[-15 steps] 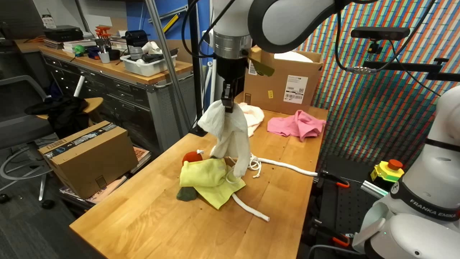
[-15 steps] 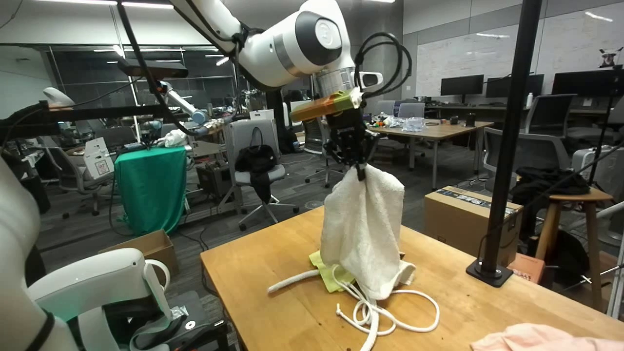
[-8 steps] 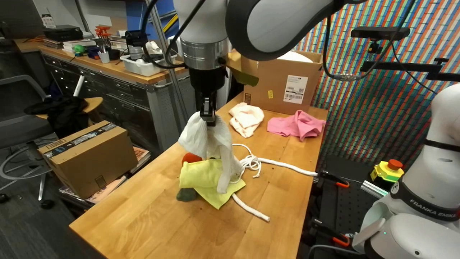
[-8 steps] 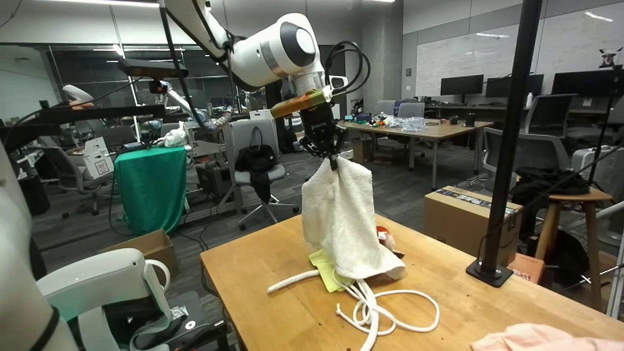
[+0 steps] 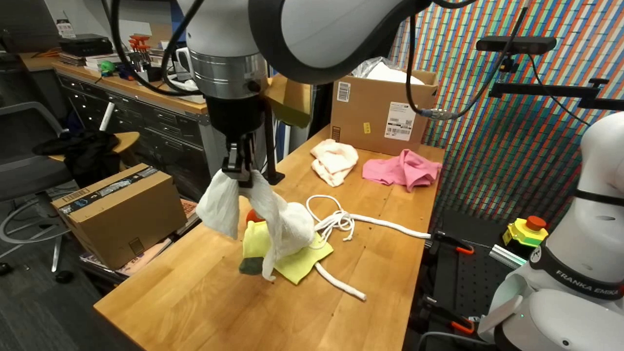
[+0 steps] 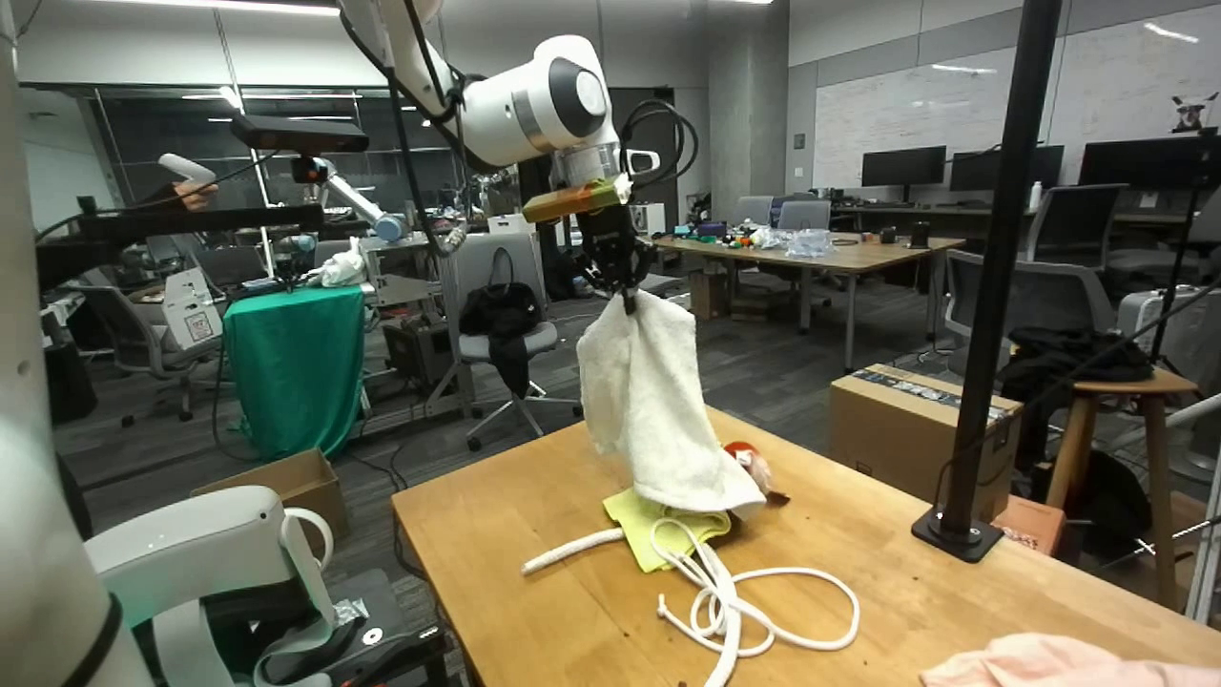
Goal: Separate the objects on the heap
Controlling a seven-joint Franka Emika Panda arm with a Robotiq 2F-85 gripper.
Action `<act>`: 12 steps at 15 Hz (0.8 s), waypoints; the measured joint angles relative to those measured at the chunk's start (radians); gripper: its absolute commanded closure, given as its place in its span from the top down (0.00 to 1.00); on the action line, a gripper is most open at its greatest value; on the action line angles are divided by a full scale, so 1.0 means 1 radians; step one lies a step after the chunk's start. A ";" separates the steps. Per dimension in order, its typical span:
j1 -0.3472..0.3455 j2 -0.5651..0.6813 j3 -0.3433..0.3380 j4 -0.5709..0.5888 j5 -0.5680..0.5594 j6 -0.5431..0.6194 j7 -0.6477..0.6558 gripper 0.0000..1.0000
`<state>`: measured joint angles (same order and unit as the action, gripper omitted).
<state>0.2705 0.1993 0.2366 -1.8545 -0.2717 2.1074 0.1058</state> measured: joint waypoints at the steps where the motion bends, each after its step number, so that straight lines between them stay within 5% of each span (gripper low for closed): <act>1: 0.011 0.014 0.002 0.022 0.006 0.000 0.013 0.05; 12: 0.141 0.131 0.009 0.220 0.011 0.123 0.248 0.05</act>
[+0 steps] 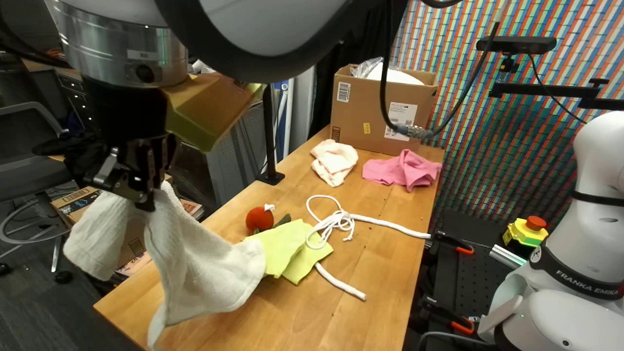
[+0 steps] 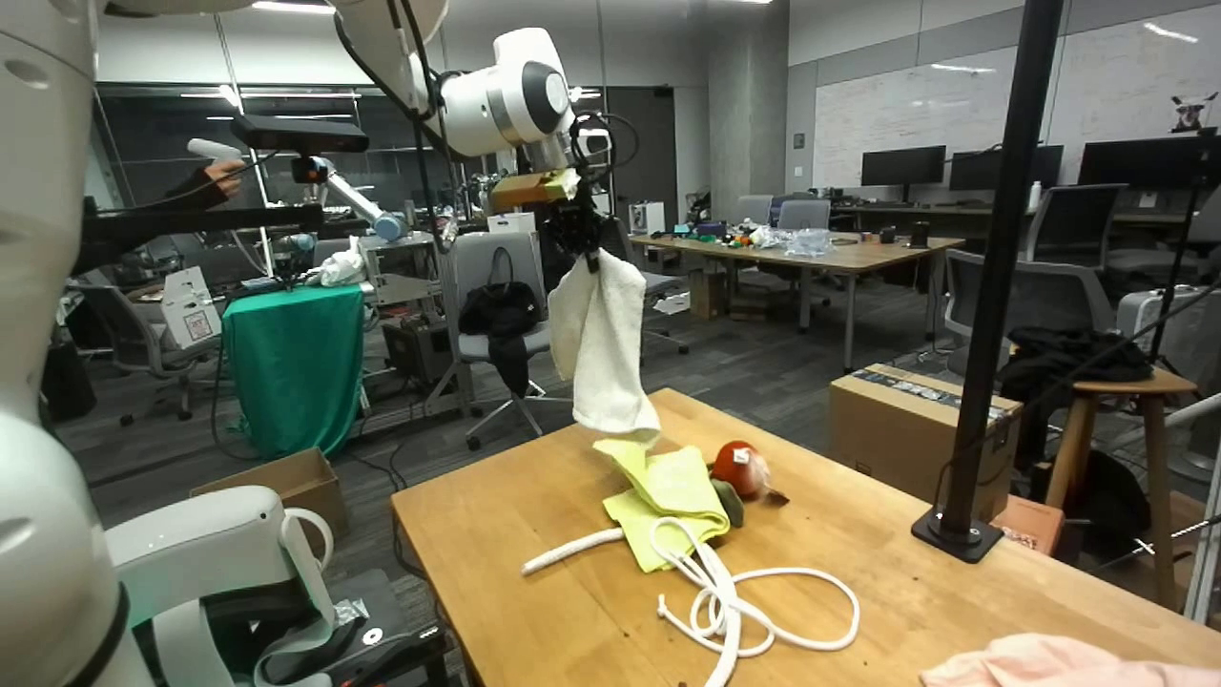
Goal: Separate the objects on the heap
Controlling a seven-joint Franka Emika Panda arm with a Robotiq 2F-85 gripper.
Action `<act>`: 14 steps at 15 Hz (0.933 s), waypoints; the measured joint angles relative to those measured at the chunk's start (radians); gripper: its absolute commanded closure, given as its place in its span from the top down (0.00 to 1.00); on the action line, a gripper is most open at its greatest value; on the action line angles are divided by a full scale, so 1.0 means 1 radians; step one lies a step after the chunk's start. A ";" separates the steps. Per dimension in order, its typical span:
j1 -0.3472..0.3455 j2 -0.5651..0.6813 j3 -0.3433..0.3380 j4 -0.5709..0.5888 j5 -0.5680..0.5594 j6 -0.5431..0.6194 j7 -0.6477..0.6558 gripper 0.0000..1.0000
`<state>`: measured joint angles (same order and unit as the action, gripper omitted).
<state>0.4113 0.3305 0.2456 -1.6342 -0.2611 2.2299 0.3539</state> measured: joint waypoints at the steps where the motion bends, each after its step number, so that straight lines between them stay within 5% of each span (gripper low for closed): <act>1: 0.008 0.012 -0.002 0.018 0.000 0.007 0.016 0.05; 14: 0.106 0.210 -0.140 0.187 -0.105 0.132 0.162 0.05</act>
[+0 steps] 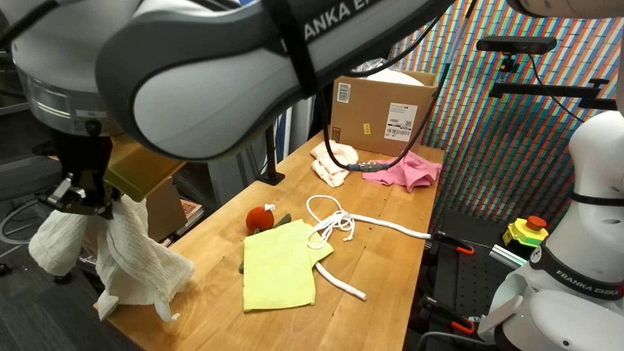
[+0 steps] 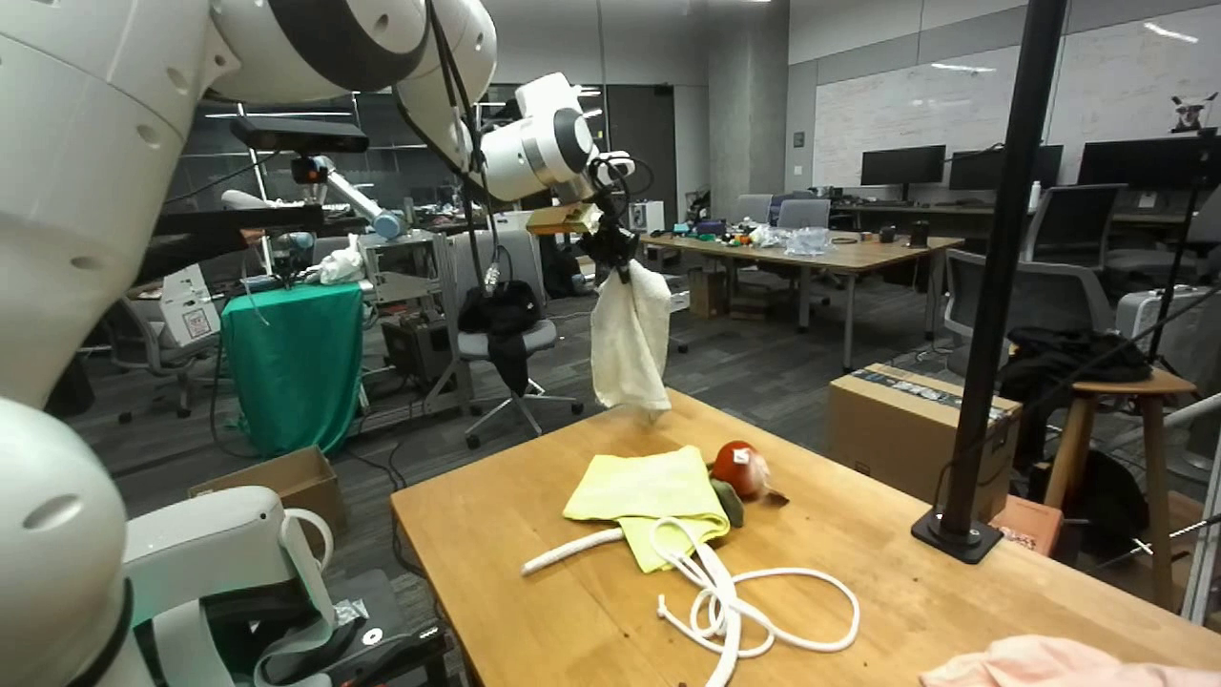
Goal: Separate the objects on the heap
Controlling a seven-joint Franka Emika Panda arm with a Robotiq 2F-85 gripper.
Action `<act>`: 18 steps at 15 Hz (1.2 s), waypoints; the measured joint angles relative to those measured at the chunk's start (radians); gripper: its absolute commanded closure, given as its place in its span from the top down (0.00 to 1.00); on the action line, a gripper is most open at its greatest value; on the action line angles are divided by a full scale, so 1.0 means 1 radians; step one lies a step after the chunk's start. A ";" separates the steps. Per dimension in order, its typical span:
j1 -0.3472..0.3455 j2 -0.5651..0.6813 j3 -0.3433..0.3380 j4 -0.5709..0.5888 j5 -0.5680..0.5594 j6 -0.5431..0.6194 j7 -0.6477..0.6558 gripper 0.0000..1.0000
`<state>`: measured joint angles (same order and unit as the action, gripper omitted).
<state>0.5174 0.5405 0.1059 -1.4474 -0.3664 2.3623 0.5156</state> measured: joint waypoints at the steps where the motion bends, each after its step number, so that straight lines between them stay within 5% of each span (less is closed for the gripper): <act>1: 0.004 0.019 -0.011 0.008 -0.005 -0.004 0.000 0.05; 3: 0.013 0.054 -0.030 0.022 -0.018 -0.020 -0.001 0.07; 4: 0.018 0.070 -0.040 0.029 -0.024 -0.025 -0.001 0.16; 5: 0.022 0.082 -0.046 0.034 -0.025 -0.035 -0.001 0.36; 13: 0.035 0.108 -0.074 0.082 -0.040 -0.135 -0.002 0.94; 18: 0.021 0.106 -0.104 0.087 -0.041 -0.174 -0.001 1.00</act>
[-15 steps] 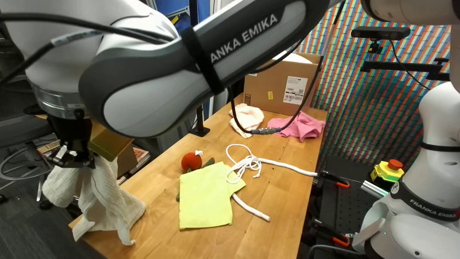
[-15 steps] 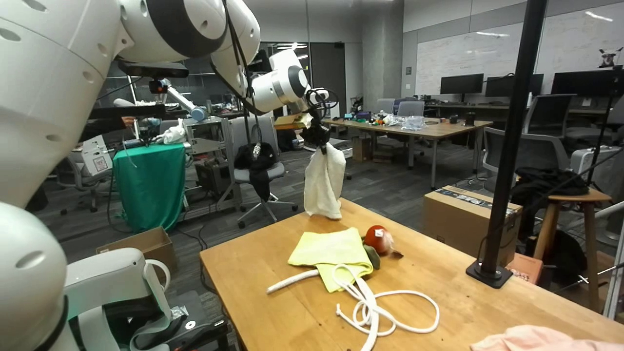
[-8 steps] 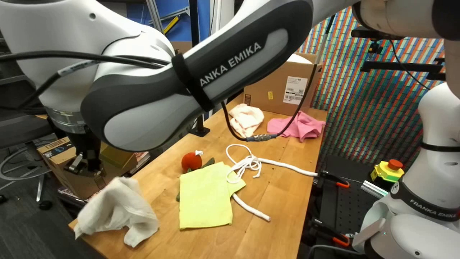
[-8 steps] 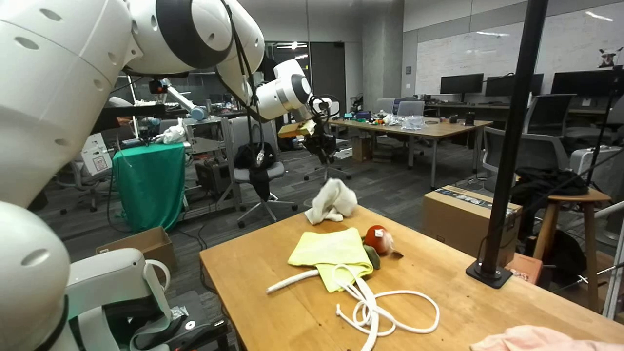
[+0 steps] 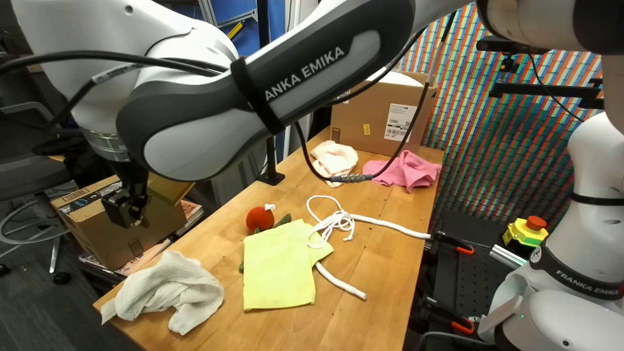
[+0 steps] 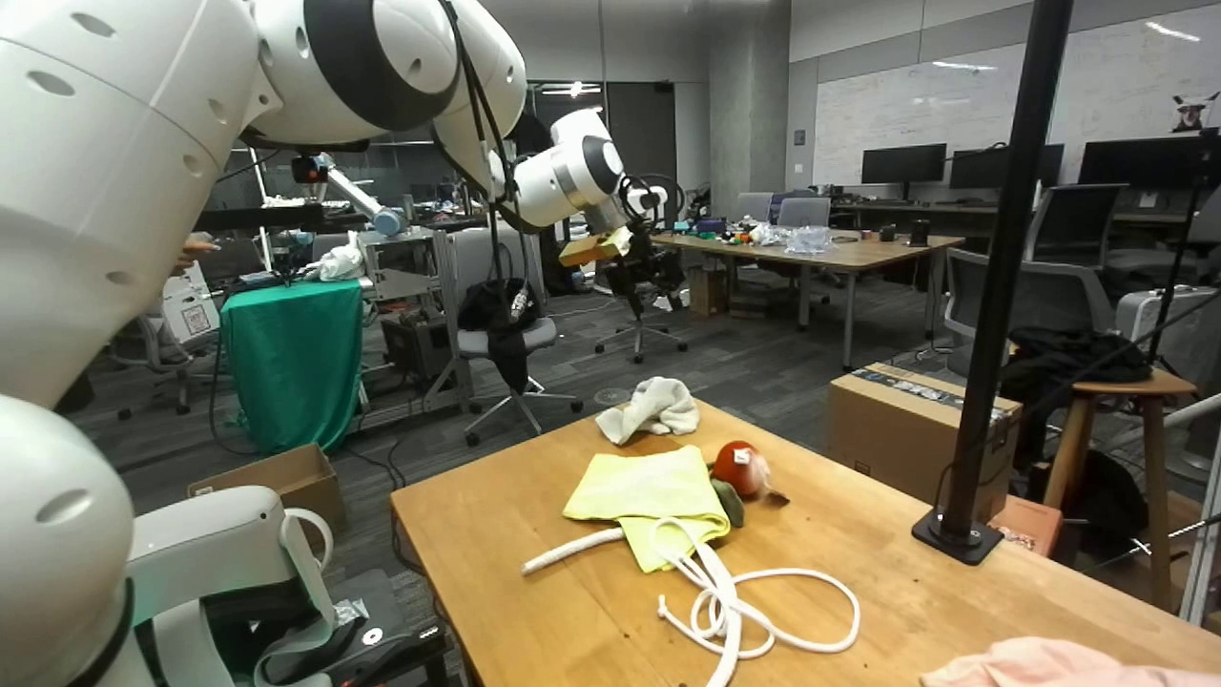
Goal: Separate the objects on the heap
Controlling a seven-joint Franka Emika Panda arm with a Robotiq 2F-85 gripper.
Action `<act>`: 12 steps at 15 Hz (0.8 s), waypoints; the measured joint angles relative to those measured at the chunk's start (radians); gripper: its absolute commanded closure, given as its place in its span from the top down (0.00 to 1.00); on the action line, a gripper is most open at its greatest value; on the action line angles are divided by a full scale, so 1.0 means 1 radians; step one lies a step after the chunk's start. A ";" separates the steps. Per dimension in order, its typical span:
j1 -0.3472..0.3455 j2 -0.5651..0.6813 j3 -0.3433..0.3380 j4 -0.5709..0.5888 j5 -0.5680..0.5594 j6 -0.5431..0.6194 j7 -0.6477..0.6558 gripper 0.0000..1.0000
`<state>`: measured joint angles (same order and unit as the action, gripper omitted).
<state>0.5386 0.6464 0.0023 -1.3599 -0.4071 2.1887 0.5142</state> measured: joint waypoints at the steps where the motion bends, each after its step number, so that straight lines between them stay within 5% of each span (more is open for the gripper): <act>1: -0.010 -0.002 -0.008 -0.007 0.000 -0.006 0.000 1.00; 12: -0.226 -0.171 -0.004 -0.403 0.056 0.024 -0.130 1.00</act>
<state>0.3130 0.4751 -0.0013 -1.7631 -0.3508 2.2127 0.3847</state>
